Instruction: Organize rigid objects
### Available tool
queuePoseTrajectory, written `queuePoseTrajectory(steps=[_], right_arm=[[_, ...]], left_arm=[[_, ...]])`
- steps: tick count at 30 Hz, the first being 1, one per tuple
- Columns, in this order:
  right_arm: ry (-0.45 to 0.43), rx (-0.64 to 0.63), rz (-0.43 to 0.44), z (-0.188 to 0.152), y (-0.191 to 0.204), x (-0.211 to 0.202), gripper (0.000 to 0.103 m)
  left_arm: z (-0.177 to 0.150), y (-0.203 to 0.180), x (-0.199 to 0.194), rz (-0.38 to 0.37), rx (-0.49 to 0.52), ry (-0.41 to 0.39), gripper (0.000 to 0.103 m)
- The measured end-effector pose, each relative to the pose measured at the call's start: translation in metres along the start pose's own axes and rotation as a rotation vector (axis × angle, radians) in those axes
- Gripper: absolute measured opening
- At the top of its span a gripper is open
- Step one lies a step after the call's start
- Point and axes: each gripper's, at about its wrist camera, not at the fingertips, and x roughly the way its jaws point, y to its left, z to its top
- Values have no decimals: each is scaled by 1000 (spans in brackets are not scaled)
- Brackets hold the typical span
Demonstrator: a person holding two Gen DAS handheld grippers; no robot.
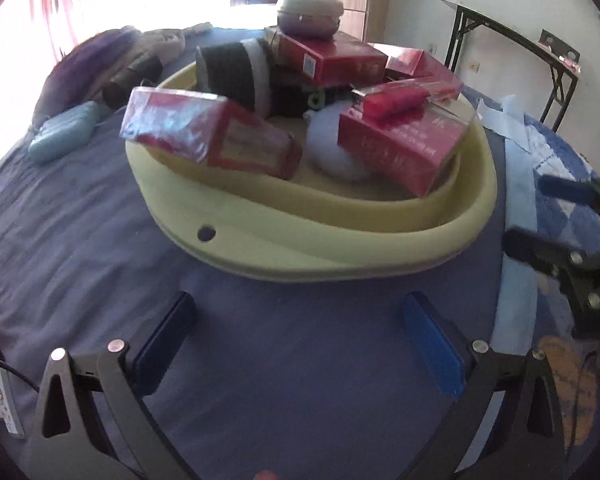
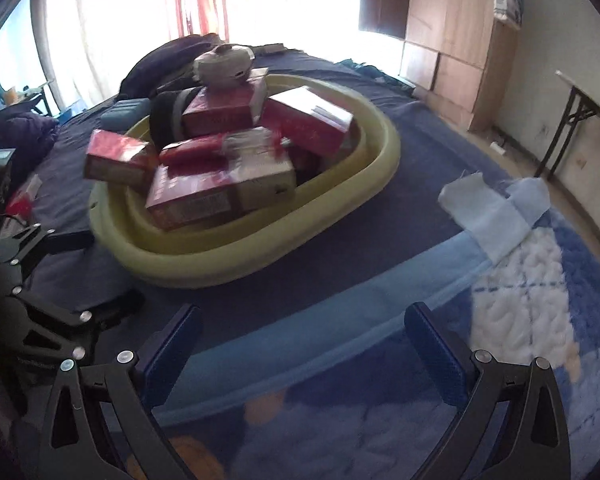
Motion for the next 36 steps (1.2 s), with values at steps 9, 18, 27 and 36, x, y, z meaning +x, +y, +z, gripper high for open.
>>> queuePoseTrajectory(steps=[9, 18, 27, 36], right_arm=[[24, -34, -59, 3, 7, 39, 103], [32, -48, -84, 2, 11, 44, 103], [42, -46, -87, 3, 11, 44, 103], [41, -46, -88, 3, 10, 43, 103]], left_arm=[[6, 0, 8, -7, 0, 8, 103], [11, -5, 12, 12, -9, 10, 103], [11, -4, 12, 2, -13, 13, 103], [11, -4, 11, 0, -14, 13, 103]])
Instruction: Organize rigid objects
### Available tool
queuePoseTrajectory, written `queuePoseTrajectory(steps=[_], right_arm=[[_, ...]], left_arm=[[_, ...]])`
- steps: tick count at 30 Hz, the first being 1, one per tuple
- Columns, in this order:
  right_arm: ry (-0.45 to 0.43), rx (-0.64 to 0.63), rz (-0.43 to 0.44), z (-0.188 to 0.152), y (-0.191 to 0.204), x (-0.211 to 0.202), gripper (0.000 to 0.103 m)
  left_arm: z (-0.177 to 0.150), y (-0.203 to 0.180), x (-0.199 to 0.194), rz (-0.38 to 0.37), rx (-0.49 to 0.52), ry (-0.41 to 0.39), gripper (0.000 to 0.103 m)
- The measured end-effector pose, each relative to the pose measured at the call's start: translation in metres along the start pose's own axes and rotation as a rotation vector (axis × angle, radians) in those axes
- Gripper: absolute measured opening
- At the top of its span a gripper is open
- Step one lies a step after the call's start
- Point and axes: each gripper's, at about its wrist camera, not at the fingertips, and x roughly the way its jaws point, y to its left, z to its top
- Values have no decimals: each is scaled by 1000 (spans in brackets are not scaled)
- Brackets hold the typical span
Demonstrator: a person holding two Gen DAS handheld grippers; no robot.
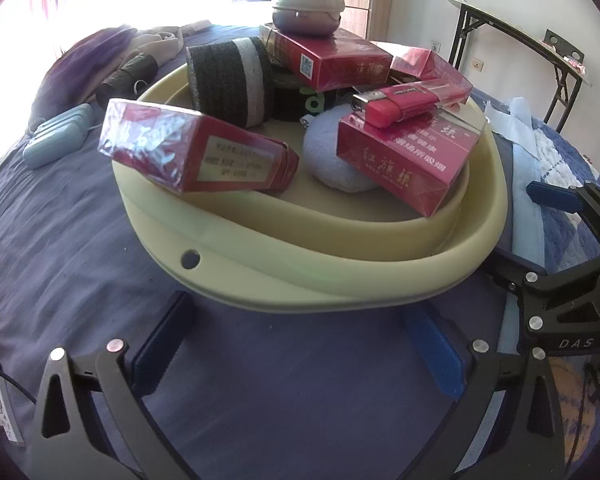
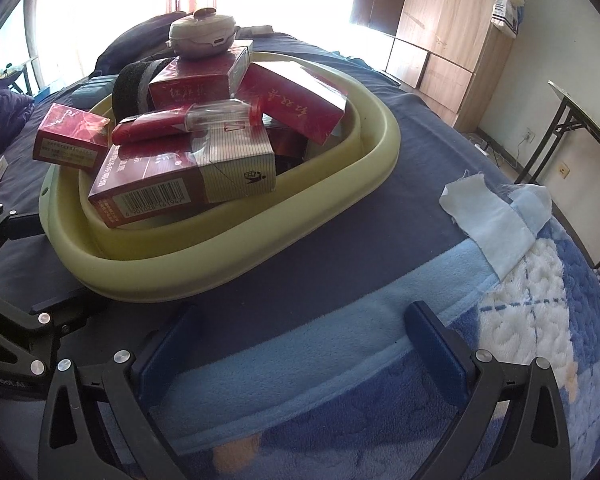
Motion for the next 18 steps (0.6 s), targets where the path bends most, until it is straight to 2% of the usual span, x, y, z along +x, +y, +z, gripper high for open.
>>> queuePoseTrajectory(steps=[18], right_arm=[[0, 1, 1, 0, 0, 0, 103]], left_arm=[[0, -1, 0, 0, 0, 0, 103]])
